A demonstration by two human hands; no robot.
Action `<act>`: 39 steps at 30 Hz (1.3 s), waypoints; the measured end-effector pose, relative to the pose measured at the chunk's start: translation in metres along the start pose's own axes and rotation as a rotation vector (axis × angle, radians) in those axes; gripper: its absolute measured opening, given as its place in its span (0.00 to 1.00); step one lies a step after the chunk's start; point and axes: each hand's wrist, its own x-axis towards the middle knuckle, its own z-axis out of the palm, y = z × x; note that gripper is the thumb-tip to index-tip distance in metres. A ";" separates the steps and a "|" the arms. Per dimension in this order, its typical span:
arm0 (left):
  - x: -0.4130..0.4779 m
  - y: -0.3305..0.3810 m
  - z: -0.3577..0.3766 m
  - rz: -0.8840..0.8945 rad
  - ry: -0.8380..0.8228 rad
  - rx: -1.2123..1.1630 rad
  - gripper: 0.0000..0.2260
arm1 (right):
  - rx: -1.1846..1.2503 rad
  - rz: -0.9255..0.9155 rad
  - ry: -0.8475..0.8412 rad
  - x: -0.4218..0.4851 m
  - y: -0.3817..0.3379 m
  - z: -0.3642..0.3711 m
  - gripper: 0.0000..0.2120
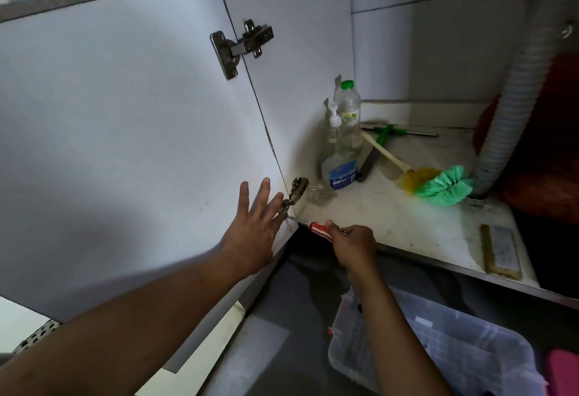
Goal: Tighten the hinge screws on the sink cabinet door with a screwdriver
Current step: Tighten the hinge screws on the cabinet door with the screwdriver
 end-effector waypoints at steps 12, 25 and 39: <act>0.000 0.001 -0.002 -0.003 -0.016 -0.014 0.44 | -0.434 -0.522 0.009 -0.012 0.007 -0.017 0.19; -0.001 0.000 -0.004 -0.002 -0.015 -0.008 0.43 | -0.222 -0.165 0.019 0.006 -0.004 -0.004 0.14; -0.001 -0.002 -0.005 0.003 -0.005 -0.042 0.44 | -0.245 -0.288 0.011 -0.015 -0.003 -0.019 0.14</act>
